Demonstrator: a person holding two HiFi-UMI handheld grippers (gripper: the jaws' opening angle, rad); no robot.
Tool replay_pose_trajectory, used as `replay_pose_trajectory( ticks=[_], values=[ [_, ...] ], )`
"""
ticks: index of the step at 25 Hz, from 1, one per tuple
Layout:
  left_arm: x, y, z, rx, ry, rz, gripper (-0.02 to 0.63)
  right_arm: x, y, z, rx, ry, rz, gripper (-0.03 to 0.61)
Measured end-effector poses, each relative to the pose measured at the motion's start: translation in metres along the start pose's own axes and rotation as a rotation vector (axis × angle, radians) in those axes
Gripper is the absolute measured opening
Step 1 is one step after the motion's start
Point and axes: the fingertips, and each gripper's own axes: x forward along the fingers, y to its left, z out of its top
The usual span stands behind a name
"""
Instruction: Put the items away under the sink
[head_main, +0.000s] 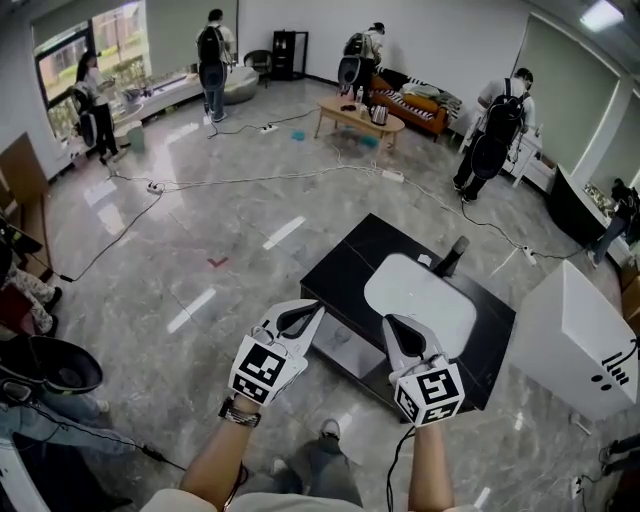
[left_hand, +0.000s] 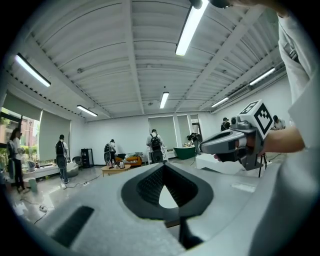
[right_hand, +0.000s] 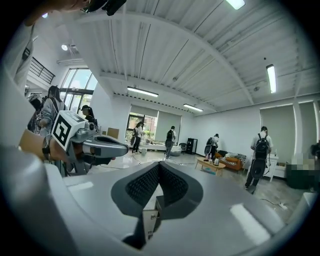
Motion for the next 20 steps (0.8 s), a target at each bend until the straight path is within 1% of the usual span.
replay_pose_trajectory(
  ticks=[5, 11, 16, 20],
  values=[
    [-0.033, -0.021, 0.020, 0.009, -0.002, -0.036, -0.002, -0.027, 0.028, 0.026, -0.016, -0.021, -0.018, 0.005],
    [-0.067, -0.038, 0.036, 0.039, -0.004, -0.050, -0.002, -0.060, 0.059, 0.051, -0.033, -0.047, -0.034, 0.005],
    [-0.084, -0.052, 0.049, 0.058, -0.007, -0.060, -0.002, -0.077, 0.072, 0.067, -0.018, -0.063, -0.041, 0.005],
    [-0.092, -0.057, 0.053, 0.063, -0.016, -0.054, -0.002, -0.084, 0.084, 0.075, -0.049, -0.070, -0.032, 0.005]
  ],
)
